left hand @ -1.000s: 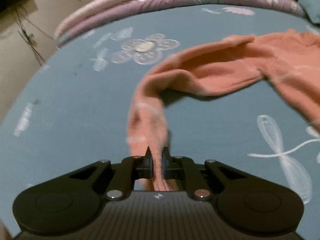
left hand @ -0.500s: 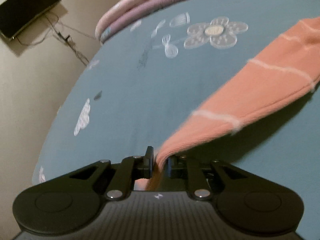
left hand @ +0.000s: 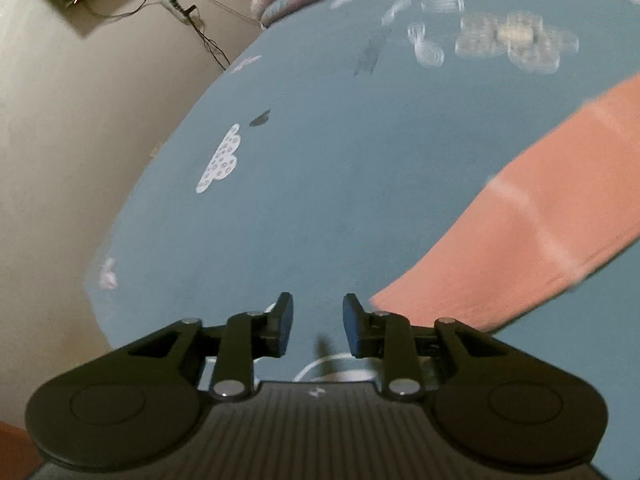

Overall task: Fold clothes
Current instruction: 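Pull the sleeve cuff outward with the left tool, then open it, then reach the right tool to the other sleeve and grasp its cuff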

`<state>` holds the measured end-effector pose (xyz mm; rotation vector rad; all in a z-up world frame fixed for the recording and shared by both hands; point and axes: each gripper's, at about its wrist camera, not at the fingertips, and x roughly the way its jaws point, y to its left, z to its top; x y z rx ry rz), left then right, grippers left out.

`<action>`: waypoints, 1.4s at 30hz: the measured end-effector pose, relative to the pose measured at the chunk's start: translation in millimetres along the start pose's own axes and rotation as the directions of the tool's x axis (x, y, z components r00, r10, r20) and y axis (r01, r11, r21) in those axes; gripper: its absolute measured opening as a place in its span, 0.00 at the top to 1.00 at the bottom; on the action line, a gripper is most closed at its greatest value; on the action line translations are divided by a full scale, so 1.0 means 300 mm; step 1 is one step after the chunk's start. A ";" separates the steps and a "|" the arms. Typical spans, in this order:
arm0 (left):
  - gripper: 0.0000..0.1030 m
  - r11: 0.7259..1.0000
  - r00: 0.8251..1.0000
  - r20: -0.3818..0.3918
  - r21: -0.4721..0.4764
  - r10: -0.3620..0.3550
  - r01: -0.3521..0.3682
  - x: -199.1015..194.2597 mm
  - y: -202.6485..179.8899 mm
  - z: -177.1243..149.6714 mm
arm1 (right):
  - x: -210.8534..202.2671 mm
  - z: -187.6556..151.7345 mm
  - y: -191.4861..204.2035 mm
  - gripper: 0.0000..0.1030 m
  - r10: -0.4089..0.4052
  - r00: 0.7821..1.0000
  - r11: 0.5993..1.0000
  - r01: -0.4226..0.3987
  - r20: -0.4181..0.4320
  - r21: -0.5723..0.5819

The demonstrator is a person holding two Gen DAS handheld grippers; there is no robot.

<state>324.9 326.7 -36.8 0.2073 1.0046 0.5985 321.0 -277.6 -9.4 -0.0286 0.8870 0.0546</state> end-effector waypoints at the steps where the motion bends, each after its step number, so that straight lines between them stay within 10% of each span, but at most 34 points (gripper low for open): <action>1: 0.66 0.999 0.999 0.019 -0.015 -0.037 0.038 -0.014 -0.011 0.010 | 0.003 0.002 0.002 0.15 0.001 1.000 1.000 -0.001 -0.001 -0.002; 9: 0.59 0.944 0.949 0.055 -0.096 -0.311 0.315 0.039 -0.184 0.061 | -0.017 -0.005 0.022 0.15 -0.009 1.000 1.000 0.010 0.005 -0.023; 14: 0.42 0.922 0.951 0.022 -0.236 -0.309 0.306 0.127 -0.141 0.025 | -0.048 -0.028 -0.013 0.15 -0.061 0.998 0.998 0.061 0.000 0.000; 21: 0.41 0.949 0.961 0.035 -0.151 -0.275 0.278 0.007 -0.208 0.042 | -0.065 -0.071 -0.079 0.12 -0.103 0.995 0.993 0.104 -0.015 0.063; 32: 0.27 0.755 0.764 0.026 0.179 -0.644 0.630 -0.404 -0.708 -0.001 | -0.045 -0.188 -0.168 0.12 -0.022 0.998 0.984 0.031 -0.056 0.174; 42: 0.20 0.698 0.689 0.156 0.309 -0.707 0.646 -0.735 -0.888 0.027 | -0.060 -0.192 -0.131 0.12 0.080 0.997 0.985 -0.079 -0.004 0.156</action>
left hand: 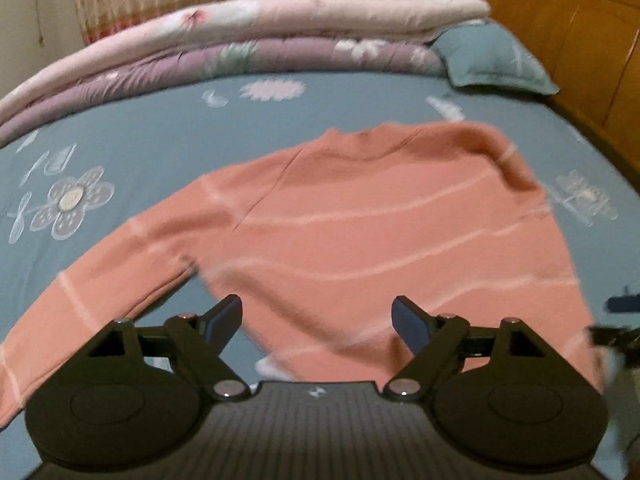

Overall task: Fold clothes
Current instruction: 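Reach the right tool to the other sleeve and grasp its cuff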

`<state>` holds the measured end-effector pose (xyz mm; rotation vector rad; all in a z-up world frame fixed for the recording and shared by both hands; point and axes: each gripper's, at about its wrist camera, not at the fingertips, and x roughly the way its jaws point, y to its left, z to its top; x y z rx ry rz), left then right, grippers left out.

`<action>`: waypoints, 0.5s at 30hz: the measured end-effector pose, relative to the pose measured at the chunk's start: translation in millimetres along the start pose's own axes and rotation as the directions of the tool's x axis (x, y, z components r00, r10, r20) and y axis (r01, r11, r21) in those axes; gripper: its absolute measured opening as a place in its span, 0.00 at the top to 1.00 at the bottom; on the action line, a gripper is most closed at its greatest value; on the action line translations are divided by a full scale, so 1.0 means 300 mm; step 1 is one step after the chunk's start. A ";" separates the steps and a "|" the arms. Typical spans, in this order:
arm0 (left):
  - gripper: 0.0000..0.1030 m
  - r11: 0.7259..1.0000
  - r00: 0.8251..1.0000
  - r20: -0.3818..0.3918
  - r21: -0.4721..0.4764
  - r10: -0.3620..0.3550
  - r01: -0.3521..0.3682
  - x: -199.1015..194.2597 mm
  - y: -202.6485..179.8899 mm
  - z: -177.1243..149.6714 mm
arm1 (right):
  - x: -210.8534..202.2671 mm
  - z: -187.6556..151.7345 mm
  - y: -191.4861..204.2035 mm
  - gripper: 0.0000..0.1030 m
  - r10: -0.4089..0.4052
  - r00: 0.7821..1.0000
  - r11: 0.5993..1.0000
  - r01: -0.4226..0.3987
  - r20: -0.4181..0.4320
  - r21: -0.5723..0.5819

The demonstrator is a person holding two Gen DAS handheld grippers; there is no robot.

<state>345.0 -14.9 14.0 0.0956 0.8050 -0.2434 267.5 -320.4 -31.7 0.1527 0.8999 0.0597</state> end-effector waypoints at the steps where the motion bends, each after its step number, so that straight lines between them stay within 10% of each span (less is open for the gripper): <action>1: 0.20 1.000 1.000 0.006 0.009 -0.010 0.010 -0.009 -0.020 0.006 | -0.005 0.008 -0.002 0.12 0.012 1.000 1.000 -0.012 0.005 0.005; 7: 0.18 0.996 0.998 0.014 0.066 -0.053 0.052 -0.020 -0.116 0.024 | -0.004 0.058 0.042 0.08 0.092 0.996 0.996 -0.092 0.021 -0.012; 15: 0.18 0.997 0.999 -0.015 0.065 -0.032 0.033 0.000 -0.116 -0.001 | 0.076 0.013 0.098 0.08 -0.144 0.989 0.980 0.136 -0.047 -0.144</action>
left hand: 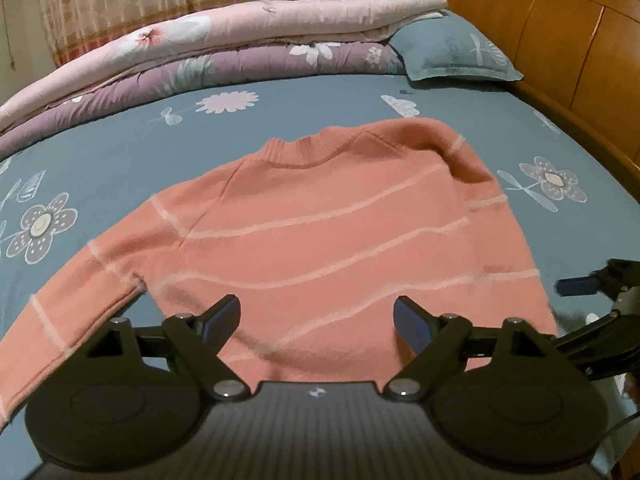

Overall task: Fold clothes
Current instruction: 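Reach the right tool to the other sleeve and grasp its cuff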

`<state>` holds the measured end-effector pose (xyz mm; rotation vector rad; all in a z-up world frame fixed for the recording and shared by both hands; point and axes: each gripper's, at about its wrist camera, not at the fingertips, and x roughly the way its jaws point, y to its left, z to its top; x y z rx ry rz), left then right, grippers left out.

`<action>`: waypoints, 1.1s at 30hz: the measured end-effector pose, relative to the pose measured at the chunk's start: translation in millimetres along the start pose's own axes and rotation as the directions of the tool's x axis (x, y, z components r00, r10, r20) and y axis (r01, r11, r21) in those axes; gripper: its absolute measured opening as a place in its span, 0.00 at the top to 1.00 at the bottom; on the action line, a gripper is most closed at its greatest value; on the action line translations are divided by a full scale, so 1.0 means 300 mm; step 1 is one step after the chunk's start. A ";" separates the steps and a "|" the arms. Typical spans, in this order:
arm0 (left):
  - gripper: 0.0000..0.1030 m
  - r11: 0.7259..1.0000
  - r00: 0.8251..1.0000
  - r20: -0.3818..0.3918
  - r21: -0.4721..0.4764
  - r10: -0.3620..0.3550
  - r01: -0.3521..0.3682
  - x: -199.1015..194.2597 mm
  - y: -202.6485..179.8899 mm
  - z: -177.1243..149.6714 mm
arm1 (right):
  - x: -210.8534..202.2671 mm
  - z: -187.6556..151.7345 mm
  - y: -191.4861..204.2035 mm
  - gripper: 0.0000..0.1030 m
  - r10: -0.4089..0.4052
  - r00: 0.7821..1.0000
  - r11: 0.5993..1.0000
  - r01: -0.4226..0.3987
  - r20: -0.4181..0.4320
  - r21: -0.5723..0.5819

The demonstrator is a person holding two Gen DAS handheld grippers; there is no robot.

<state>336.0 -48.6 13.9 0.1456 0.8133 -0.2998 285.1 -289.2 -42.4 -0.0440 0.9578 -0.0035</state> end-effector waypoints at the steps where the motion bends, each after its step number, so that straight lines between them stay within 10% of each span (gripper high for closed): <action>1: 0.18 1.000 1.000 -0.004 -0.003 0.007 -0.007 0.001 0.008 -0.005 | -0.004 -0.006 -0.020 0.08 -0.020 1.000 1.000 0.021 -0.012 0.017; 5: 0.18 1.000 1.000 -0.012 -0.013 0.016 -0.016 0.006 0.031 -0.022 | -0.033 -0.028 -0.112 0.08 -0.143 0.989 0.987 0.146 -0.048 0.061; 14: 0.18 0.999 0.999 0.011 -0.001 -0.034 0.034 0.008 0.023 -0.025 | 0.026 0.021 -0.038 0.07 -0.095 0.994 0.991 0.100 -0.055 0.085; 22: 0.17 1.000 1.000 0.008 -0.024 -0.018 0.018 -0.007 0.042 -0.060 | 0.017 -0.008 -0.044 0.07 -0.268 0.959 0.962 0.272 -0.087 0.034; 33: 0.17 0.998 0.998 0.034 0.020 -0.053 0.053 -0.019 -0.011 -0.037 | 0.033 -0.032 -0.035 0.07 -0.307 0.945 0.951 0.308 -0.116 -0.012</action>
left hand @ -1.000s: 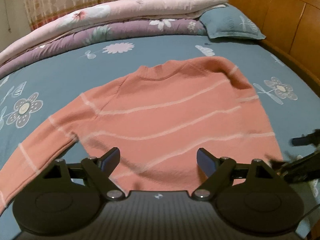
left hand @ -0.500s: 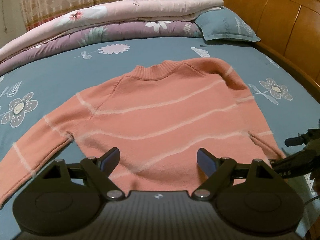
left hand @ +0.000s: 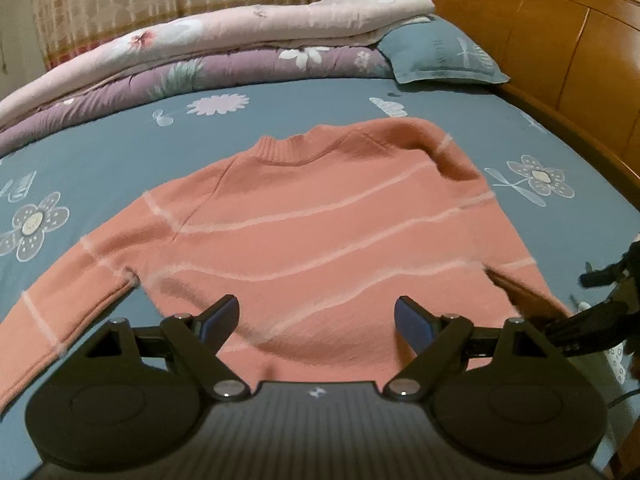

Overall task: Fold clothes
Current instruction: 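Reach the right tool to the other sleeve and grasp its cuff, then stretch the sleeve straight away from the body with the right tool, then release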

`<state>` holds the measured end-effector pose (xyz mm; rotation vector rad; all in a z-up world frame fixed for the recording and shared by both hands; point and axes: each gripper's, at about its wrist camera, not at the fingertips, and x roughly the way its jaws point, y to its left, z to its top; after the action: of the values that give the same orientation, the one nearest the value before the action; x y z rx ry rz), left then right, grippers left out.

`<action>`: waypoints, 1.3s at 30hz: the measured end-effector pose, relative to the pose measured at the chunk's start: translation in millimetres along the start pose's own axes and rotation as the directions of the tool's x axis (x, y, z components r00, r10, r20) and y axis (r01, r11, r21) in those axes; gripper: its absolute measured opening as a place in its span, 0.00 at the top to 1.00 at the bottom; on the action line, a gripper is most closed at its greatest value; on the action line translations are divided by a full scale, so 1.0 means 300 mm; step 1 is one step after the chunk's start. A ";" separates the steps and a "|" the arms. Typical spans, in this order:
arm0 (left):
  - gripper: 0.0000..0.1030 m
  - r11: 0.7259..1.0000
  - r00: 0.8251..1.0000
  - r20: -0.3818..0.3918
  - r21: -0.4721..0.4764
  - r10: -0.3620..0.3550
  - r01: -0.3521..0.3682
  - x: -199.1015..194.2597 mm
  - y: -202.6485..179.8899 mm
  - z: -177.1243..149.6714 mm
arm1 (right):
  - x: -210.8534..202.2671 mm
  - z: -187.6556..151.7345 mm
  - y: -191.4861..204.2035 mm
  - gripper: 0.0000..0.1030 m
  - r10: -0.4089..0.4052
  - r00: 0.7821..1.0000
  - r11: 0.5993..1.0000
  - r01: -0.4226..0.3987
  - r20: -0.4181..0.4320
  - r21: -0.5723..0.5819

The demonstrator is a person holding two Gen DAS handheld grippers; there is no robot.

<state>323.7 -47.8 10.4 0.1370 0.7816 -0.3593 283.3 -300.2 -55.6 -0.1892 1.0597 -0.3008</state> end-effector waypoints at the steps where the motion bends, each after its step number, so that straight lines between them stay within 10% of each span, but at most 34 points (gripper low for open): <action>1: 0.17 1.000 1.000 -0.002 -0.001 0.000 0.000 0.002 -0.003 0.001 | -0.009 0.000 -0.018 0.07 -0.043 0.999 0.999 0.043 0.012 -0.008; 8: 0.17 1.000 1.000 0.005 0.025 -0.011 0.011 -0.001 -0.056 0.015 | -0.010 0.023 -0.152 0.07 -0.330 0.940 0.938 0.337 0.087 -0.086; 14: 0.17 0.999 1.000 0.000 0.032 0.000 0.000 0.010 -0.093 0.024 | 0.026 0.029 -0.154 0.07 -0.118 0.993 0.993 0.118 0.018 -0.027; 17: 0.17 0.999 1.000 -0.006 0.031 0.011 -0.010 0.013 -0.106 0.024 | 0.066 -0.001 -0.127 0.08 -0.149 0.989 0.988 0.148 -0.019 -0.040; 33: 0.17 0.998 1.000 -0.016 0.069 0.005 -0.004 0.035 -0.167 0.051 | -0.010 -0.015 -0.332 0.54 -0.347 0.926 0.932 0.358 0.147 -0.057; 39: 0.17 0.997 1.000 -0.024 0.074 0.000 0.002 0.045 -0.172 0.051 | -0.007 0.021 -0.435 0.54 -0.481 0.855 0.863 0.500 0.193 -0.068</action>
<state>323.9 -103.2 12.1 0.2104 0.7926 -0.3884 268.0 -422.4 -12.4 -0.5878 0.8452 -0.6754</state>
